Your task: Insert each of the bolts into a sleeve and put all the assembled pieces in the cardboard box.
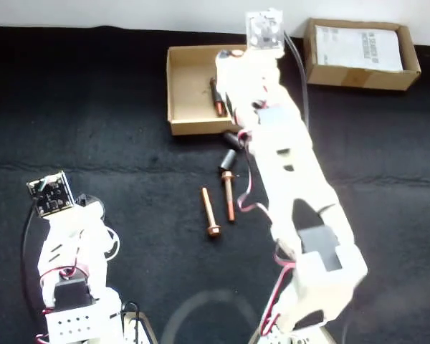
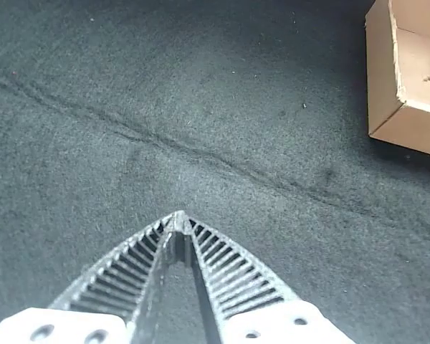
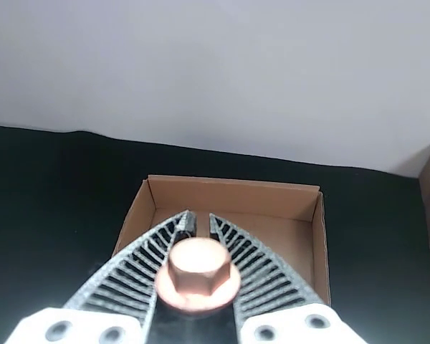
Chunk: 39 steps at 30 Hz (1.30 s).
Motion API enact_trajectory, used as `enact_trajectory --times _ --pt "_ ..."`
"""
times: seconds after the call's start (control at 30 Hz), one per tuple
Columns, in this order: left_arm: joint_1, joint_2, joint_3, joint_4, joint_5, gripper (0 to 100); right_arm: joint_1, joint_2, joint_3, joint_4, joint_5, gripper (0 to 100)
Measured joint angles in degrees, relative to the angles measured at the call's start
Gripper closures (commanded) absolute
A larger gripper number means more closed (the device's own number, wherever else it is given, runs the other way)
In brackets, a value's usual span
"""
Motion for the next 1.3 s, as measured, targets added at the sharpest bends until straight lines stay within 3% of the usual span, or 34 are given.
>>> enact_trajectory --times 0.5,0.67,0.77,1.3 --pt "0.0 0.0 0.0 4.9 0.0 99 2.5 43.2 -41.1 0.0 0.0 98.7" --pt "0.0 0.0 0.0 4.9 0.0 99 2.6 53.5 -55.2 1.1 0.3 82.5" --pt "0.0 0.0 0.0 4.9 0.0 99 2.5 55.6 -61.2 7.4 3.3 73.8" --pt "0.0 0.0 0.0 4.9 0.0 99 1.6 57.1 -91.4 37.5 4.5 73.5"
